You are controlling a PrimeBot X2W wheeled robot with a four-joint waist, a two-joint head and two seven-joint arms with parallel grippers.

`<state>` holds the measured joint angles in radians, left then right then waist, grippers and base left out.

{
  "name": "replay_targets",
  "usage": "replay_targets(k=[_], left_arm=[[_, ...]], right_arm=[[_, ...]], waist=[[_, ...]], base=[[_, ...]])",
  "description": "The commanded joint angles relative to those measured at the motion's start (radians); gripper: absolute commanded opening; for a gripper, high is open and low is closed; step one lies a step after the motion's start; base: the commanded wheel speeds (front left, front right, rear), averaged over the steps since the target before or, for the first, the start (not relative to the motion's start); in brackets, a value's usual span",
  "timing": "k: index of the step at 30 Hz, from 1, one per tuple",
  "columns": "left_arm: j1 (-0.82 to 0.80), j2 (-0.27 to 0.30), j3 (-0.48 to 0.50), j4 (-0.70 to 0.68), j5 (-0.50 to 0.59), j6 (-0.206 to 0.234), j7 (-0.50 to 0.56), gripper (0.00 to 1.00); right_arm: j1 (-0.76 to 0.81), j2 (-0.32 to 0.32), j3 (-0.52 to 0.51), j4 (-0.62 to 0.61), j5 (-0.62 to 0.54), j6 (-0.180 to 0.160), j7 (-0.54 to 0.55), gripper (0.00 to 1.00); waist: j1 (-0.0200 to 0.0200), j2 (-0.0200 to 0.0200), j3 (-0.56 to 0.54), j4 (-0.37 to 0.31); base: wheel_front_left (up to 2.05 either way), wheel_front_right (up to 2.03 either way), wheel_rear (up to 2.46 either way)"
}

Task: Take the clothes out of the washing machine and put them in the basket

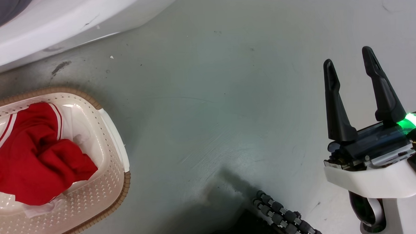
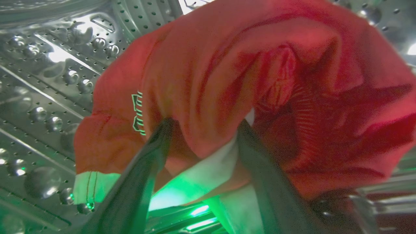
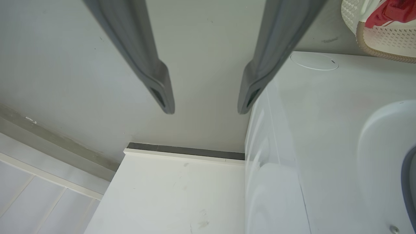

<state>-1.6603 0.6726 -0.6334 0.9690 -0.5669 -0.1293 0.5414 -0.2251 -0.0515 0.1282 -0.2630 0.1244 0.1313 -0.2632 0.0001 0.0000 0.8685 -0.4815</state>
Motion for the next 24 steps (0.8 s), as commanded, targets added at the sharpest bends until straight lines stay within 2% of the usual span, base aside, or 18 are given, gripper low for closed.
replay_targets(k=[1, 2, 18, 24], left_arm=[[0.006, -0.010, -0.010, 0.018, 0.003, -0.001, -0.006, 0.22], [0.004, -0.013, -0.017, 0.022, 0.001, -0.001, -0.007, 0.00], [-0.046, -0.004, -0.017, 0.067, 0.010, 0.001, -0.243, 0.00], [0.033, -0.043, -0.009, 0.096, -0.014, 0.002, -0.366, 0.00]], right_arm=[[0.005, 0.002, -0.003, -0.007, 0.005, -0.001, -0.002, 1.00], [0.006, 0.002, -0.004, -0.006, 0.004, -0.001, -0.002, 1.00], [-0.055, 0.002, 0.017, 0.017, -0.023, -0.001, -0.002, 1.00], [-0.064, 0.002, -0.014, 0.027, -0.059, -0.001, -0.002, 1.00]], waist=[[-0.0001, 0.0000, 0.003, 0.002], [-0.0001, 0.0000, 0.005, 0.003], [-0.0001, 0.0000, -0.030, 0.011], [-0.0001, 0.0000, -0.093, 0.062]], base=[[0.00, 0.00, 0.00], [0.00, 0.00, 0.00], [0.00, 0.00, 0.00], [0.00, 0.00, 0.00]])
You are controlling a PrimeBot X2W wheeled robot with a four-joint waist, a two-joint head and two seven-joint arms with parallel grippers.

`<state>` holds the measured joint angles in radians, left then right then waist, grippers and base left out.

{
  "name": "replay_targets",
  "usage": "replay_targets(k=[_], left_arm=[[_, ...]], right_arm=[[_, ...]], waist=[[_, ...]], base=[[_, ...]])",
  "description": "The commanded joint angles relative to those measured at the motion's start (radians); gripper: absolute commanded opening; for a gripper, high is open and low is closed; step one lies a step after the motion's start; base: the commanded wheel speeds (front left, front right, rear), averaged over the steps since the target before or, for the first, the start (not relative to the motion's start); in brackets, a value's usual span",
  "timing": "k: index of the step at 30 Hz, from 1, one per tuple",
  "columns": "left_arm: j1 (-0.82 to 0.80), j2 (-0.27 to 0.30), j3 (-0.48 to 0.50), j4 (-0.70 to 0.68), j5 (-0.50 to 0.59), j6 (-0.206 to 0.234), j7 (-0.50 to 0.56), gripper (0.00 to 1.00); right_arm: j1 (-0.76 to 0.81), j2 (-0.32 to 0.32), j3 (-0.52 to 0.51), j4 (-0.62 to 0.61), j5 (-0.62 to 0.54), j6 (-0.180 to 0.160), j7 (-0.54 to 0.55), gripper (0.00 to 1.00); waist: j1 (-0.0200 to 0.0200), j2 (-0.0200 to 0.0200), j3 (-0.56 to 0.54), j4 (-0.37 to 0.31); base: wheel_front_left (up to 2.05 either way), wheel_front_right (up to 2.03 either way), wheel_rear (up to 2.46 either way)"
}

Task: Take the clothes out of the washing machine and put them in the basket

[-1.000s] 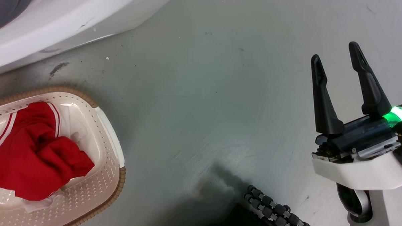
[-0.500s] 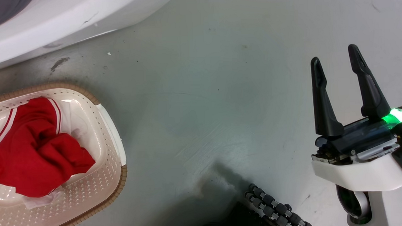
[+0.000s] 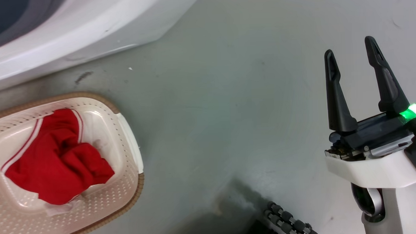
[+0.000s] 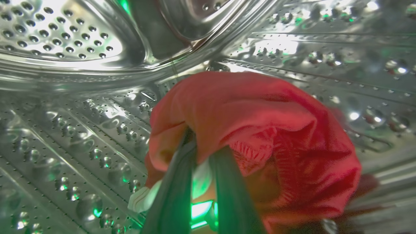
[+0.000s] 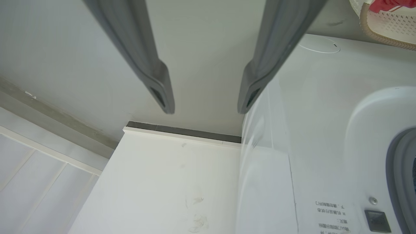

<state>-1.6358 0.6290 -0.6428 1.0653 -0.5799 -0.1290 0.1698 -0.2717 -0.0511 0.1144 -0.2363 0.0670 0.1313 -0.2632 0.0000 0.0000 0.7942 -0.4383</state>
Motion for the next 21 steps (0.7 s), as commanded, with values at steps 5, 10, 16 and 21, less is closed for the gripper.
replay_targets(k=[5, 10, 16, 21], left_arm=[[0.098, -0.039, 0.002, 0.020, -0.030, 0.000, -0.105, 0.00], [0.207, -0.088, 0.000, 0.033, -0.058, -0.001, -0.221, 0.00], [0.341, -0.138, -0.015, 0.039, -0.077, -0.001, -0.351, 0.00], [0.444, -0.170, -0.021, 0.011, -0.083, -0.001, -0.420, 0.00]], right_arm=[[-0.011, 0.002, -0.018, 0.009, -0.038, -0.001, -0.002, 1.00], [0.007, 0.001, -0.031, 0.024, -0.076, -0.001, -0.002, 1.00], [0.030, 0.001, -0.043, 0.041, -0.114, -0.001, -0.002, 1.00], [0.054, 0.001, -0.061, 0.061, -0.133, -0.001, -0.002, 1.00]], waist=[[0.0000, 0.0000, -0.089, 0.074], [0.0000, 0.0000, -0.166, 0.131], [0.0000, 0.0000, -0.263, 0.199], [0.0000, 0.0000, -0.346, 0.248]], base=[[0.00, 0.00, 0.00], [0.00, 0.00, 0.00], [0.00, 0.00, 0.00], [0.00, 0.00, 0.00]])
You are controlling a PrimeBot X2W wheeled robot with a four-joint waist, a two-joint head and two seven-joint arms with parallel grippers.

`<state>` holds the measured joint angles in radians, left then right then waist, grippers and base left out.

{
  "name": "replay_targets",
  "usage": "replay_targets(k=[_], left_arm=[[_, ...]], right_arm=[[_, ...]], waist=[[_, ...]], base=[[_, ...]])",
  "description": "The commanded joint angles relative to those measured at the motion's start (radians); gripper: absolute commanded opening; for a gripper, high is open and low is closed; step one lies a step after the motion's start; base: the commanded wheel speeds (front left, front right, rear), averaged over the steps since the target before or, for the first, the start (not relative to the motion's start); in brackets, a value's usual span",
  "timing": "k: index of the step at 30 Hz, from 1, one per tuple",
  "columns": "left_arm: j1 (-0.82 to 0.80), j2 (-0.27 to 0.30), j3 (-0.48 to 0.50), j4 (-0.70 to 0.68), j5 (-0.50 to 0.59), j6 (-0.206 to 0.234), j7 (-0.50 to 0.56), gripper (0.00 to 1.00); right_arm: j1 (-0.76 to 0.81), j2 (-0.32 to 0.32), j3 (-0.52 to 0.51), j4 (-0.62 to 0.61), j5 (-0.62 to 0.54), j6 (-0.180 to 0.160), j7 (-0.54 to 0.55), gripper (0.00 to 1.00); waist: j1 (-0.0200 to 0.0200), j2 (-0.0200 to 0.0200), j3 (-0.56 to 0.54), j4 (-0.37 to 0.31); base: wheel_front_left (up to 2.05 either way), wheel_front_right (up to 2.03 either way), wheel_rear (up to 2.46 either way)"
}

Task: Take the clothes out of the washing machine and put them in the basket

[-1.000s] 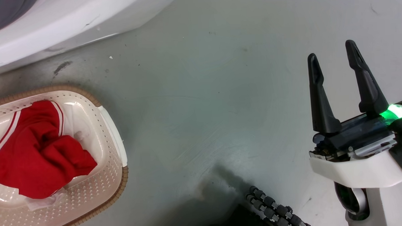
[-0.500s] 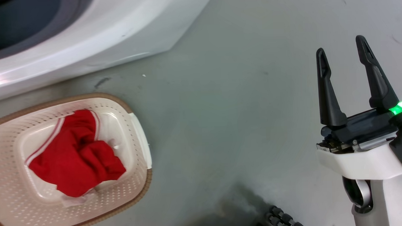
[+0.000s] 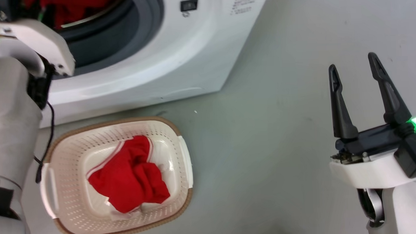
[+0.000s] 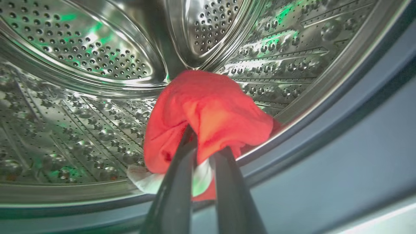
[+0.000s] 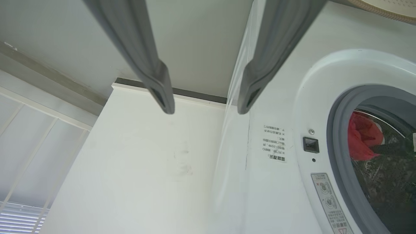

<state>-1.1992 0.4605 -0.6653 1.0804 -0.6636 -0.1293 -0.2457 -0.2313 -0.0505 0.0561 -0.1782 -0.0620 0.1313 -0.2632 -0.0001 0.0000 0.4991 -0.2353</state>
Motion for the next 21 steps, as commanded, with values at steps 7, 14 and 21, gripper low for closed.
replay_targets(k=[7, 14, 21], left_arm=[[0.164, -0.014, 0.050, -0.194, 0.045, 0.045, -0.021, 0.00], [0.405, -0.003, 0.172, -0.509, 0.137, 0.124, -0.021, 0.00], [0.629, -0.014, 0.272, -0.787, 0.218, 0.167, -0.020, 0.00]], right_arm=[[0.047, 0.001, -0.012, 0.020, -0.018, -0.001, -0.002, 1.00], [0.078, 0.001, -0.016, 0.038, -0.024, -0.001, -0.002, 1.00], [0.108, 0.001, -0.025, 0.050, -0.027, -0.001, -0.002, 1.00]], waist=[[0.0001, 0.0000, -0.148, 0.096], [0.0001, 0.0000, -0.240, 0.125], [0.0001, 0.0000, -0.319, 0.148]], base=[[0.00, 0.00, 0.00], [0.00, 0.00, 0.00], [0.00, 0.00, 0.00]])
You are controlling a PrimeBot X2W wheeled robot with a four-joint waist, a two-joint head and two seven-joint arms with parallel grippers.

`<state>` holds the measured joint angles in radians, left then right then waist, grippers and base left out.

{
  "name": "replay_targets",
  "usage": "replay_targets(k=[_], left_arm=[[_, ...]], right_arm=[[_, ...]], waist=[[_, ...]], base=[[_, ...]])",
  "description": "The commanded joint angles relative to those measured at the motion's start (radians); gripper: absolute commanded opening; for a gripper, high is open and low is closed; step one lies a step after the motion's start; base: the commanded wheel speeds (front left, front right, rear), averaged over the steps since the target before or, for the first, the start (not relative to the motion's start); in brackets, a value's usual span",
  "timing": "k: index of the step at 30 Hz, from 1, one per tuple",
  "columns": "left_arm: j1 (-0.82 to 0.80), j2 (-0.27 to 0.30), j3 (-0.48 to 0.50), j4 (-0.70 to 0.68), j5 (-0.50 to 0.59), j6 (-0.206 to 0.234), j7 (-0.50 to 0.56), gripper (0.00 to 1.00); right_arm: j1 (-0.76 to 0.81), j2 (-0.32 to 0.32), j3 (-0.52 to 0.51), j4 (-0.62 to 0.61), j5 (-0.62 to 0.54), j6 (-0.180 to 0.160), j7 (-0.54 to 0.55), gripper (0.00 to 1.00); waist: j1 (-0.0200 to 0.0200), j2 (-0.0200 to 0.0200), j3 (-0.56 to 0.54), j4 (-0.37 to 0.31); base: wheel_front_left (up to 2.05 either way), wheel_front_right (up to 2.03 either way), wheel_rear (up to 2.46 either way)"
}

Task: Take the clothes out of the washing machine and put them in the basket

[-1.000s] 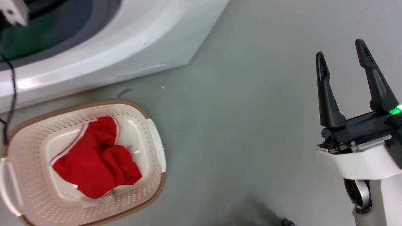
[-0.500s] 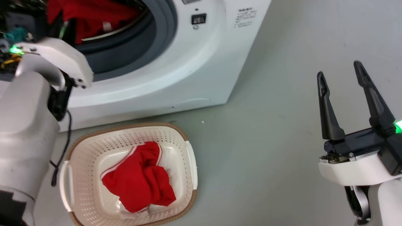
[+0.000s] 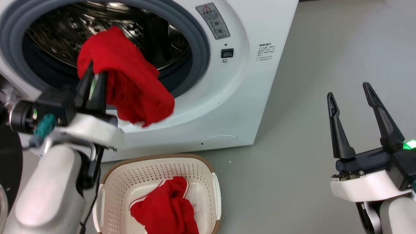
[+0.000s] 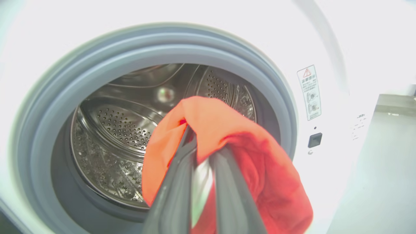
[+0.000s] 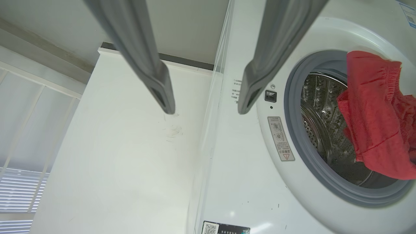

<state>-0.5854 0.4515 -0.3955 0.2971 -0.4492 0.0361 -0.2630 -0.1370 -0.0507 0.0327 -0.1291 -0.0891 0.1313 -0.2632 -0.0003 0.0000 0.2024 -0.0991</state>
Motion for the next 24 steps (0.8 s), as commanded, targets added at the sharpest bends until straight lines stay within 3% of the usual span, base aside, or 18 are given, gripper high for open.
replay_targets(k=[1, 14, 24], left_arm=[[0.046, -0.006, 0.013, -0.033, 0.009, 0.007, -0.003, 0.00], [0.337, 0.026, 0.005, -0.295, 0.004, 0.043, 0.053, 0.00], [0.394, 0.001, -0.068, -0.170, -0.047, -0.005, 0.135, 0.00]], right_arm=[[0.020, 0.001, -0.001, 0.002, 0.001, -0.001, -0.002, 1.00], [0.049, 0.001, -0.021, -0.005, 0.007, -0.001, -0.002, 1.00], [0.013, 0.001, -0.011, -0.010, 0.004, -0.001, -0.002, 1.00]], waist=[[0.0003, 0.0000, -0.032, 0.014], [0.0003, 0.0000, -0.061, 0.049], [0.0003, 0.0000, 0.000, 0.043]], base=[[0.00, 0.00, 0.00], [0.00, 0.00, 0.00], [0.00, 0.00, 0.00]])
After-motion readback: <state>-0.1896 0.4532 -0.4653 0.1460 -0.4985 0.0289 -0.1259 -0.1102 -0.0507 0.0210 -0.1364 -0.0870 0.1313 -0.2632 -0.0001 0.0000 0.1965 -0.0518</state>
